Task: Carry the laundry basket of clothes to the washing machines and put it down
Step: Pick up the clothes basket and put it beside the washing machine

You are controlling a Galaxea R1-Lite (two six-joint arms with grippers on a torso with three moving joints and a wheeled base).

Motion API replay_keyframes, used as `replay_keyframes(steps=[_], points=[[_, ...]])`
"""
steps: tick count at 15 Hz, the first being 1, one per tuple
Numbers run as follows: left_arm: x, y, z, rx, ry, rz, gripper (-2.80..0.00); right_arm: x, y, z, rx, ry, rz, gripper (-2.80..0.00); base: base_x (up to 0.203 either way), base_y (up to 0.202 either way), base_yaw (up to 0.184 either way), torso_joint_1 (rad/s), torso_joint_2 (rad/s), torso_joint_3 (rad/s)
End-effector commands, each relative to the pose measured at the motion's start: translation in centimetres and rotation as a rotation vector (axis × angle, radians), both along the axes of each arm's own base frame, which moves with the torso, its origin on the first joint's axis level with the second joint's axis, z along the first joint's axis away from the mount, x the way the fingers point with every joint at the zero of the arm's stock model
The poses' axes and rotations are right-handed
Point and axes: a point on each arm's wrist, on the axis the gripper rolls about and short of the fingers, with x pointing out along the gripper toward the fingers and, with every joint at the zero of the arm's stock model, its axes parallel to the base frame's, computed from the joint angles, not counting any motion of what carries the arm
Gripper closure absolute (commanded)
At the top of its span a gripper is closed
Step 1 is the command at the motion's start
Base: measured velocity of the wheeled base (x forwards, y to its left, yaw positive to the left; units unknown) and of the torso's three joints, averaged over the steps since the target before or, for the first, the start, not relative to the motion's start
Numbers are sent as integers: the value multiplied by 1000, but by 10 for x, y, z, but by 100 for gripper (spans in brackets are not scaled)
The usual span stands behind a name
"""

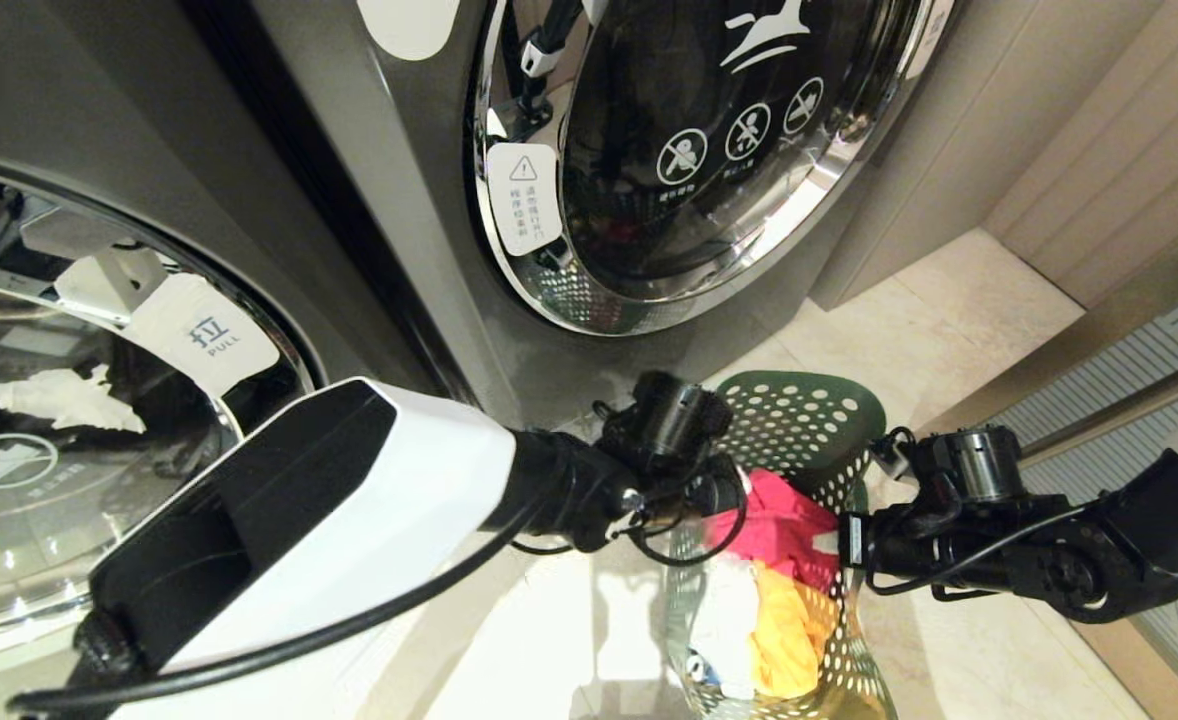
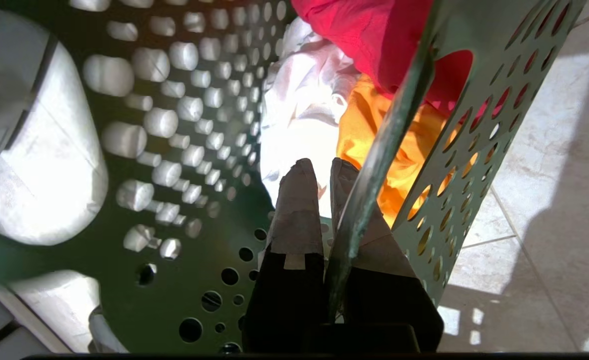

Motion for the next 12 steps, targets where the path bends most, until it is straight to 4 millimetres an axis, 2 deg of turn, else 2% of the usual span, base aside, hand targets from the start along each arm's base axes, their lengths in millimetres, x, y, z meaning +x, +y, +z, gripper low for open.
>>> replay_keyframes(steps=[1, 5, 9, 12], points=[[4, 15, 23, -12, -11, 34, -280, 3, -1, 1, -2, -3, -7, 0, 0, 0, 0, 0, 0, 0], [8, 33, 30, 40, 0, 107, -280, 14, -5, -1, -14, -17, -27, 0, 0, 0, 0, 0, 0, 0], [-3, 26, 32, 44, 8, 82, -280, 42, -10, 6, -48, -93, -15, 0, 0, 0, 0, 0, 0, 0], [-8, 29, 47, 10, -2, 87, -280, 68, -6, 16, -44, -138, -12, 0, 0, 0, 0, 0, 0, 0]])
